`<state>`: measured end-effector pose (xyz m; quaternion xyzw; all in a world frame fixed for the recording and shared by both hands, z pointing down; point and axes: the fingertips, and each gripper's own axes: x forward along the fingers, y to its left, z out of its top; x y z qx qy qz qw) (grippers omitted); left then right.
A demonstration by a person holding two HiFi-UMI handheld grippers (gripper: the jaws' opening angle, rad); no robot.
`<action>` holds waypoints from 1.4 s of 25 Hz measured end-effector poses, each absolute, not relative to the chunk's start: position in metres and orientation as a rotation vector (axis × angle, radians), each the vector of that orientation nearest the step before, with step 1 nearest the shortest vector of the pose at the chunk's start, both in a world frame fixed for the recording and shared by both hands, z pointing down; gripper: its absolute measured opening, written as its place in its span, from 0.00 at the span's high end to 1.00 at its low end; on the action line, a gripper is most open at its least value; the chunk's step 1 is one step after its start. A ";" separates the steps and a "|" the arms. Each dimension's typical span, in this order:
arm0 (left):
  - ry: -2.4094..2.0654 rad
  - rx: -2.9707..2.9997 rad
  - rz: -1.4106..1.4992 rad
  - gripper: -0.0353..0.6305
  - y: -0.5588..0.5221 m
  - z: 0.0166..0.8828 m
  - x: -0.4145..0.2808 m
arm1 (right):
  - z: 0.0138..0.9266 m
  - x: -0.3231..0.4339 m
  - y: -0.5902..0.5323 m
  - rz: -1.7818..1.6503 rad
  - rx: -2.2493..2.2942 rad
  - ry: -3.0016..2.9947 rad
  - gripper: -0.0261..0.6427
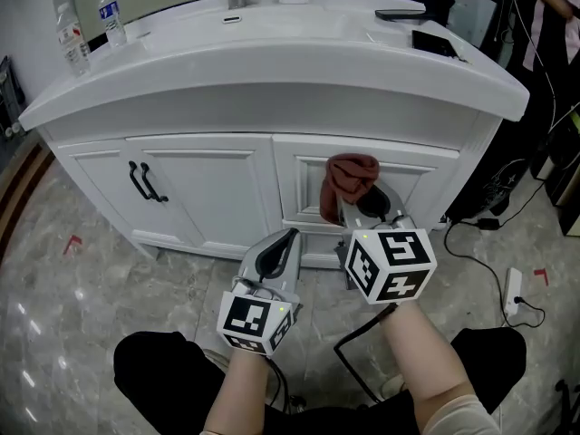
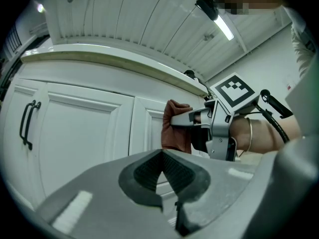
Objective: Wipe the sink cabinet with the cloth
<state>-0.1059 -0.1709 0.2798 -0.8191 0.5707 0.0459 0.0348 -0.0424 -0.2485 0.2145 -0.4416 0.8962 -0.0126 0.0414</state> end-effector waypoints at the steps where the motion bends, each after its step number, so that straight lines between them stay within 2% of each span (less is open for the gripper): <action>1: 1.748 -2.521 0.148 0.95 -0.173 0.279 -0.102 | 0.214 -0.036 -0.249 -0.042 -1.361 2.736 0.83; 8: 1.672 -2.586 0.141 0.95 -0.185 0.284 -0.065 | 0.206 0.015 -0.252 -0.148 -1.409 2.635 0.83; 14: 1.591 -2.632 0.098 0.95 -0.188 0.288 -0.033 | 0.199 0.071 -0.255 -0.109 -1.548 2.531 0.83; 26: 1.573 -2.679 0.123 0.95 -0.187 0.291 -0.019 | 0.200 0.129 -0.252 -0.111 -1.786 2.387 0.84; 30: 1.621 -2.658 0.170 0.95 -0.190 0.288 -0.035 | 0.211 0.110 -0.239 -0.134 -1.733 2.415 0.84; 35: 1.731 -2.612 0.217 0.95 -0.187 0.289 -0.075 | 0.234 0.034 -0.227 -0.192 -1.528 2.560 0.84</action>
